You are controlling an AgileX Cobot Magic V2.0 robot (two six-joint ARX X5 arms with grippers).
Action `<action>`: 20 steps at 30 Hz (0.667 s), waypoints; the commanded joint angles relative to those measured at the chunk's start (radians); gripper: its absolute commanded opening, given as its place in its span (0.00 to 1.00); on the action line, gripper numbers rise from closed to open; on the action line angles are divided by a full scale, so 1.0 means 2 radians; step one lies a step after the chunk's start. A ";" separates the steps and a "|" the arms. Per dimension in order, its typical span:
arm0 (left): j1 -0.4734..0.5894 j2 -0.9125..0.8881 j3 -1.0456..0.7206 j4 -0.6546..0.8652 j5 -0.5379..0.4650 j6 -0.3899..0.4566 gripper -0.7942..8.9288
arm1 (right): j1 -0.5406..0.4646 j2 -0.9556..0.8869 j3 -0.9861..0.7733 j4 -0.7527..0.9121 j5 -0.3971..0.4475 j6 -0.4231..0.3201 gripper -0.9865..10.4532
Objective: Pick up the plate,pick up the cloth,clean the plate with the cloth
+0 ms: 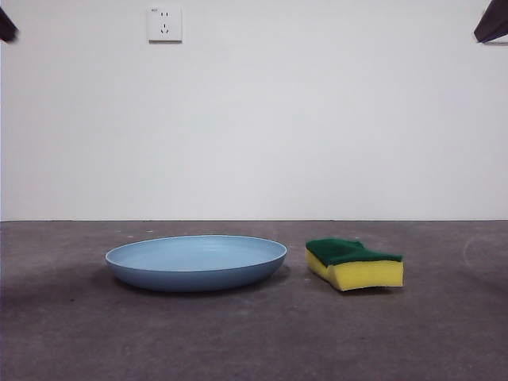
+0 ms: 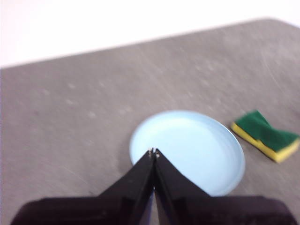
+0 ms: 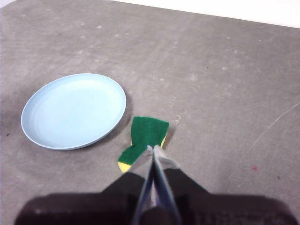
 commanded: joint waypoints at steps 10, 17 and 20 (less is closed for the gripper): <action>0.154 -0.122 -0.137 0.126 0.073 0.020 0.08 | 0.000 -0.001 -0.002 0.003 0.002 -0.001 0.09; 0.186 -0.197 -0.228 0.145 0.073 0.019 0.08 | 0.000 -0.001 -0.002 0.003 0.002 -0.001 0.09; 0.191 -0.218 -0.250 0.141 0.072 0.020 0.08 | 0.000 -0.001 -0.002 0.003 0.002 -0.001 0.09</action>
